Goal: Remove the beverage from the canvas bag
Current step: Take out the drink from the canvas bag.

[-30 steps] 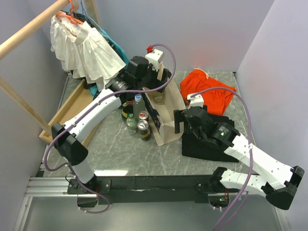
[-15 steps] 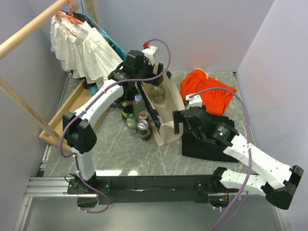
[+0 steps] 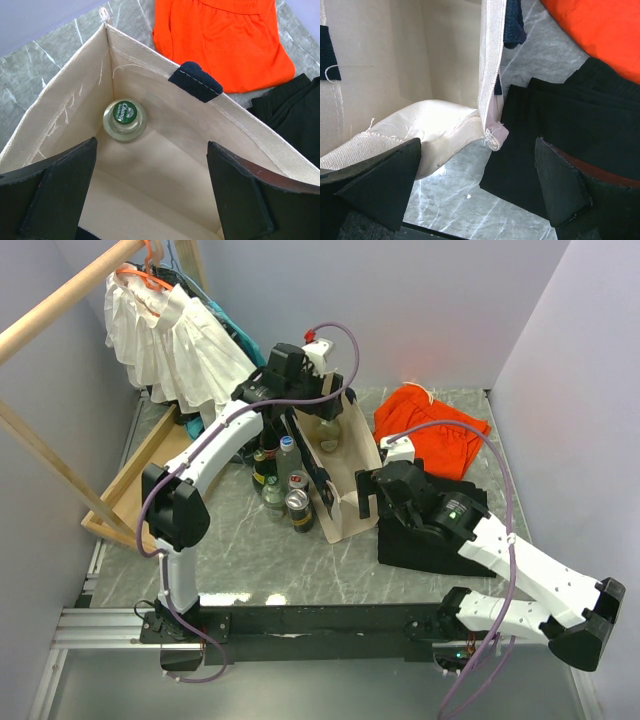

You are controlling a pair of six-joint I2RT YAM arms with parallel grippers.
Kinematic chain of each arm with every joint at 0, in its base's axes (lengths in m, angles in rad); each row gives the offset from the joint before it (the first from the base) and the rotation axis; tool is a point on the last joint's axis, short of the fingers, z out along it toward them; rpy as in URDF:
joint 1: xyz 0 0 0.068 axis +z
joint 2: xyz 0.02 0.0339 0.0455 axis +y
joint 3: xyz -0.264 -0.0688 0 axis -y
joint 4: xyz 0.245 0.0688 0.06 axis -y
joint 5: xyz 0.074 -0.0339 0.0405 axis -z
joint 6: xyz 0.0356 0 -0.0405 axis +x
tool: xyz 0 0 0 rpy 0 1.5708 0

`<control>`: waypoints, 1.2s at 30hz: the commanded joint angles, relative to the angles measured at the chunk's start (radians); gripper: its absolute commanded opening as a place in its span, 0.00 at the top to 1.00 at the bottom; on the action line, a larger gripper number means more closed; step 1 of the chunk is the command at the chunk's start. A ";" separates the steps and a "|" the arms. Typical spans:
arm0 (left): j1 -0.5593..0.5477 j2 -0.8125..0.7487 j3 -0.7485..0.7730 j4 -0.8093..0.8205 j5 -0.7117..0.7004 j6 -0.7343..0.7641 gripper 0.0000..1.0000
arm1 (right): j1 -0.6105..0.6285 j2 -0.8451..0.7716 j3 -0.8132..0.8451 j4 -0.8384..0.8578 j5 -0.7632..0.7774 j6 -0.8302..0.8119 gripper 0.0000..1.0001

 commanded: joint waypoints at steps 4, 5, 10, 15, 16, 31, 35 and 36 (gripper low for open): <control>0.000 0.039 0.058 -0.012 0.007 0.021 0.04 | 0.007 0.014 0.027 0.010 0.010 -0.020 0.00; 0.000 0.043 0.063 -0.017 -0.002 0.024 0.04 | 0.007 0.013 0.027 0.013 0.008 -0.020 0.00; 0.000 0.065 0.063 -0.021 -0.005 0.023 0.04 | 0.009 0.021 0.030 0.011 0.004 -0.020 0.00; 0.000 0.077 0.061 -0.015 -0.014 0.020 0.06 | 0.007 0.019 0.036 0.010 0.016 -0.018 0.00; 0.000 0.074 0.055 -0.011 -0.022 0.018 0.06 | 0.007 0.016 0.044 0.007 0.022 -0.015 0.00; 0.005 0.112 0.041 0.026 -0.026 0.009 0.07 | 0.009 -0.058 0.041 0.039 -0.001 -0.026 0.00; 0.006 0.121 0.044 0.026 -0.033 0.008 0.07 | 0.007 -0.090 0.030 0.056 0.022 -0.023 0.00; 0.006 0.123 0.043 0.028 -0.033 0.008 0.07 | 0.007 -0.105 0.027 0.062 0.022 -0.024 0.00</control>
